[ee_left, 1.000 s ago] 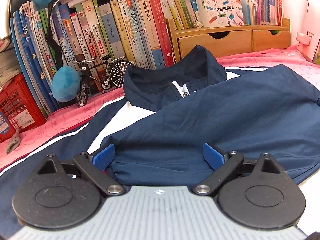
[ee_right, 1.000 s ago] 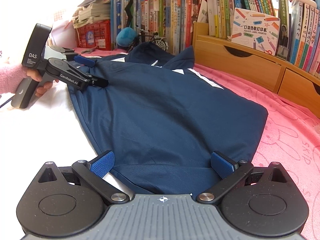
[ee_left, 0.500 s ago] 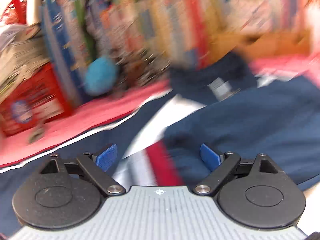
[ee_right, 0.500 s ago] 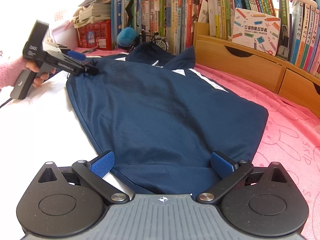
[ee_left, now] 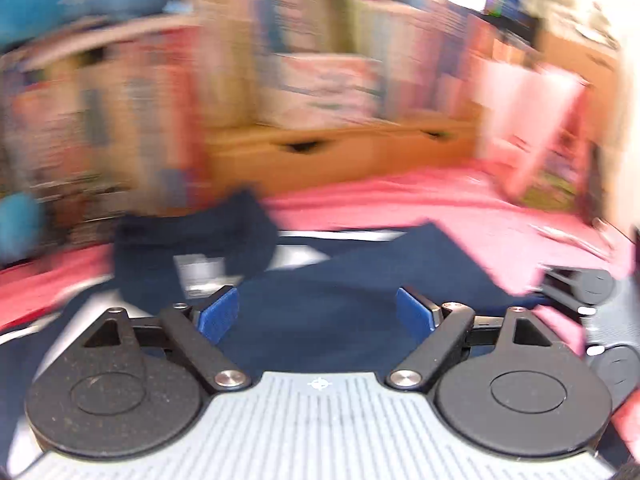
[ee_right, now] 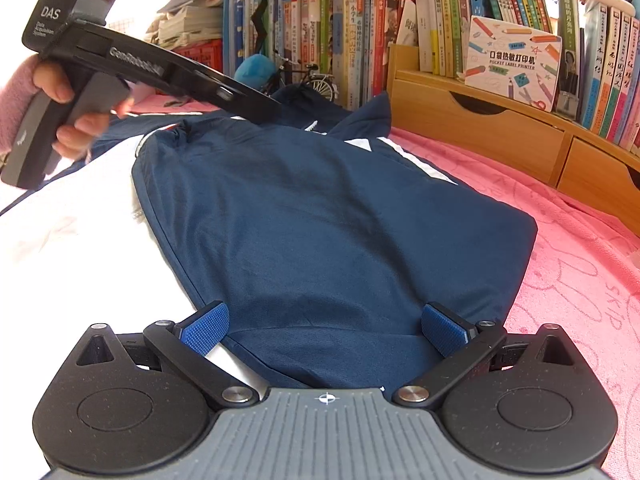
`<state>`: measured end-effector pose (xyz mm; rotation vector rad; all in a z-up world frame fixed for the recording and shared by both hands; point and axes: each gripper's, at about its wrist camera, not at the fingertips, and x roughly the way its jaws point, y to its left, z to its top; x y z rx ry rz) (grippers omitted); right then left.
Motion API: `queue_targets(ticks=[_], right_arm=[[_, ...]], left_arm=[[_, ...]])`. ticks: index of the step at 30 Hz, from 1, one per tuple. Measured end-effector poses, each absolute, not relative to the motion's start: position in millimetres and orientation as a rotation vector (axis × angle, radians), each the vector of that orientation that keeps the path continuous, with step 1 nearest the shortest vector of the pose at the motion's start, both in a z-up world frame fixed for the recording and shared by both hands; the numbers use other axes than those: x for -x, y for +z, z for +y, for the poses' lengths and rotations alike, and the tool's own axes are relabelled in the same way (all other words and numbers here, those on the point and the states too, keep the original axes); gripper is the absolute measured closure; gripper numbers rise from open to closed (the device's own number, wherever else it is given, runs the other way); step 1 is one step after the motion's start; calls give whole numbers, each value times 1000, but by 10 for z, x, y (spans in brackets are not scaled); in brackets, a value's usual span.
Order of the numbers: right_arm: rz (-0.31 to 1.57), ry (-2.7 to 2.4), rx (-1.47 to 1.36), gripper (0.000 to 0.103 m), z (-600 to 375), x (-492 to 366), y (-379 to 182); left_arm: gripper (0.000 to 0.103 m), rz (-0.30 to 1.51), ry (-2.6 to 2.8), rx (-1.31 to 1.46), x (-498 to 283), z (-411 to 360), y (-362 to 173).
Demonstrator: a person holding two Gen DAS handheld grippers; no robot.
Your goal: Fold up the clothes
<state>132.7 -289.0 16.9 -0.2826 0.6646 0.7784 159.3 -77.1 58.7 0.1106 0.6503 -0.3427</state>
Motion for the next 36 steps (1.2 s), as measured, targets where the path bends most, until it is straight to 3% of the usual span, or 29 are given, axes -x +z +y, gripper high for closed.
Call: queue_targets(ticks=[3, 10, 13, 19, 23, 26, 30, 32, 33, 35, 36], right_arm=[[665, 778, 283, 0, -2887, -1326, 170], [665, 774, 281, 0, -2880, -1328, 172], [665, 772, 281, 0, -2878, -1329, 173], [665, 770, 281, 0, -2874, -1329, 179], [666, 770, 281, 0, -2871, -1329, 183], [665, 771, 281, 0, -2869, -1328, 185], [665, 777, 284, 0, -2866, -1324, 185], [665, 780, 285, 0, -2865, -1322, 185], [664, 782, 286, 0, -2864, -1321, 185], [664, 785, 287, 0, -2862, -1319, 186], [664, 786, 288, 0, -2862, -1318, 186]], left_arm=[[46, 712, -395, -186, -1824, -1230, 328], [40, 759, -186, -116, -2521, -1397, 106], [50, 746, -125, -93, -2532, -1249, 241], [33, 646, -207, -161, -1665, -744, 470], [30, 664, -167, -239, -1156, -349, 395], [29, 709, 1, -299, -1201, 11, 214], [61, 709, 13, -85, -1269, 554, 279], [55, 700, 18, -55, -1223, 562, 396], [40, 682, 11, -62, -1173, 547, 449], [26, 639, 5, -106, -1070, 520, 534], [27, 624, 5, -129, -1027, 519, 561]])
